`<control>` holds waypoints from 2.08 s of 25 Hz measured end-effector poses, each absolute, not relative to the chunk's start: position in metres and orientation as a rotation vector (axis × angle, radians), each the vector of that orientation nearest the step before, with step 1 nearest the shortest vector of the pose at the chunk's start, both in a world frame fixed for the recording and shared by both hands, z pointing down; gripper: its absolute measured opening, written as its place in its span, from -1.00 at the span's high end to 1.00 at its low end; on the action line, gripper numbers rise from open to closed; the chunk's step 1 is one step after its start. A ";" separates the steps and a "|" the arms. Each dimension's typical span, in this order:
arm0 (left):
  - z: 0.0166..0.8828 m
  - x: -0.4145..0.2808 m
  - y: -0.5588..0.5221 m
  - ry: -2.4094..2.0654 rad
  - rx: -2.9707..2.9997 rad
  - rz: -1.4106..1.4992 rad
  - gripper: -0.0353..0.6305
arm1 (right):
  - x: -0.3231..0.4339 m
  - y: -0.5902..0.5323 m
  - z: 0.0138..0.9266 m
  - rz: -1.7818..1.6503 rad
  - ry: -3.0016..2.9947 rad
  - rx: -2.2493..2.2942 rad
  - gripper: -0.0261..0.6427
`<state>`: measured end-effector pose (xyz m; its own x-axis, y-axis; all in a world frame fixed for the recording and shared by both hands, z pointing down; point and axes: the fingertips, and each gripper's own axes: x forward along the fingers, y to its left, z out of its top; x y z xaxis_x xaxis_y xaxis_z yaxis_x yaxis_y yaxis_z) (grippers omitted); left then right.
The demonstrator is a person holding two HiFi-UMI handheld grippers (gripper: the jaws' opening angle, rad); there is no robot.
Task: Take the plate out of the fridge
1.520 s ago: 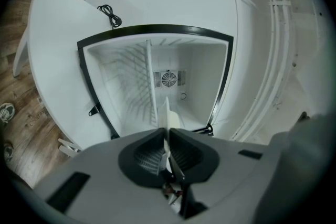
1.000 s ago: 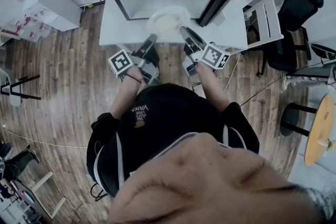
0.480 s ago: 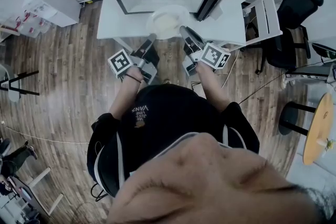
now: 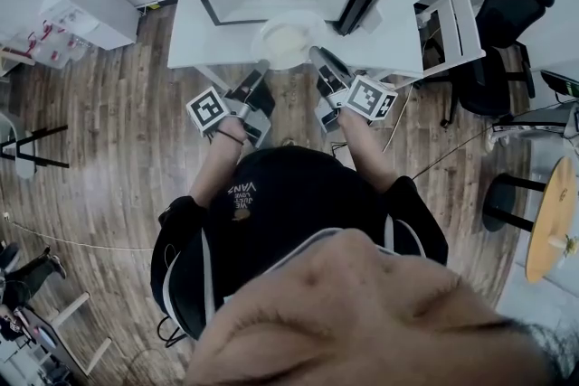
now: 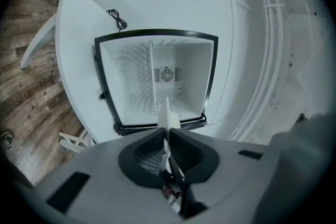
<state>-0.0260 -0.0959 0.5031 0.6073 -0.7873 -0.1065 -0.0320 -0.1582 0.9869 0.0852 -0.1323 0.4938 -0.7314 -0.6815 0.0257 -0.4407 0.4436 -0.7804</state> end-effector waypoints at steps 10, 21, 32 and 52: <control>0.500 -0.045 -0.095 -0.676 1.619 -0.737 0.77 | 0.068 -0.127 0.490 -1.152 2.395 -1.007 0.66; 0.497 -0.072 -0.084 -0.632 1.626 -0.692 0.77 | 0.044 -0.111 0.491 -1.118 2.356 -1.086 0.66; 0.491 -0.078 -0.078 -0.583 1.638 -0.664 0.77 | 0.041 -0.099 0.484 -1.081 2.325 -1.154 0.66; 0.495 -0.083 -0.050 -0.567 1.640 -0.639 0.77 | 0.036 -0.069 0.487 -1.075 2.294 -1.170 0.66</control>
<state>-0.0829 -0.0504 0.4947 0.7277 -0.6792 -0.0959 -0.0148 -0.1554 0.9877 0.0363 -0.0687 0.4870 -0.5979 -0.8010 0.0303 -0.5358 0.3713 -0.7583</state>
